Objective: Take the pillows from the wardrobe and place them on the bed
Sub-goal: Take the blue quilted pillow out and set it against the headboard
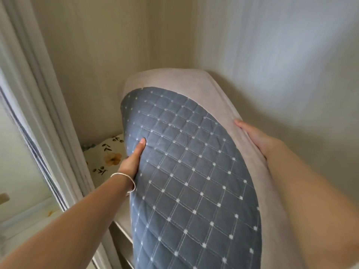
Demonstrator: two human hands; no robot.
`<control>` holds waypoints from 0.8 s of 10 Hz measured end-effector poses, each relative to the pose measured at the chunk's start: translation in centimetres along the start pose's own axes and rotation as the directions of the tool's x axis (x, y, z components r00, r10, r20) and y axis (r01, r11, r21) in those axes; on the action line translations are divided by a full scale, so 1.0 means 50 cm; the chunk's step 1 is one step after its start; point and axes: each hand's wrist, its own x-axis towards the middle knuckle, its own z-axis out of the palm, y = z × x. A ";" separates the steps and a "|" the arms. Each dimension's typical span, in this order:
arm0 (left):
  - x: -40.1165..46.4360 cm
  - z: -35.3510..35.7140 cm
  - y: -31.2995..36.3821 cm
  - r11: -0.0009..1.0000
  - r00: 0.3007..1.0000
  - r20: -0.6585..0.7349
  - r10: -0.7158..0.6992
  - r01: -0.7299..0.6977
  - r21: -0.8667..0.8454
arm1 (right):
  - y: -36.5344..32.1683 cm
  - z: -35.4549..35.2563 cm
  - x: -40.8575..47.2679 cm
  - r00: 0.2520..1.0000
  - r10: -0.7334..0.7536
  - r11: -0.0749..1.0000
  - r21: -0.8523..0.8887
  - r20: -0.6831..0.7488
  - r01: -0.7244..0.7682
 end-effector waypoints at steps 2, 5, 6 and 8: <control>-0.162 -0.033 0.079 0.989 0.987 0.072 0.147 -0.145 -0.032 | -0.084 0.054 -0.216 0.997 -0.044 0.996 -0.081 -0.063 0.039; -0.319 -0.071 0.094 0.936 0.928 0.133 0.348 -0.337 -0.102 | -0.071 0.082 -0.420 0.964 -0.027 0.991 0.120 -0.263 0.061; -0.363 -0.089 0.088 0.926 0.919 0.123 0.374 -0.362 -0.110 | -0.081 0.091 -0.478 0.954 -0.028 0.985 0.152 -0.299 0.077; -0.473 -0.132 0.073 0.880 0.880 0.007 0.475 -0.474 -0.024 | -0.055 0.124 -0.548 0.972 -0.084 0.948 0.282 -0.220 0.145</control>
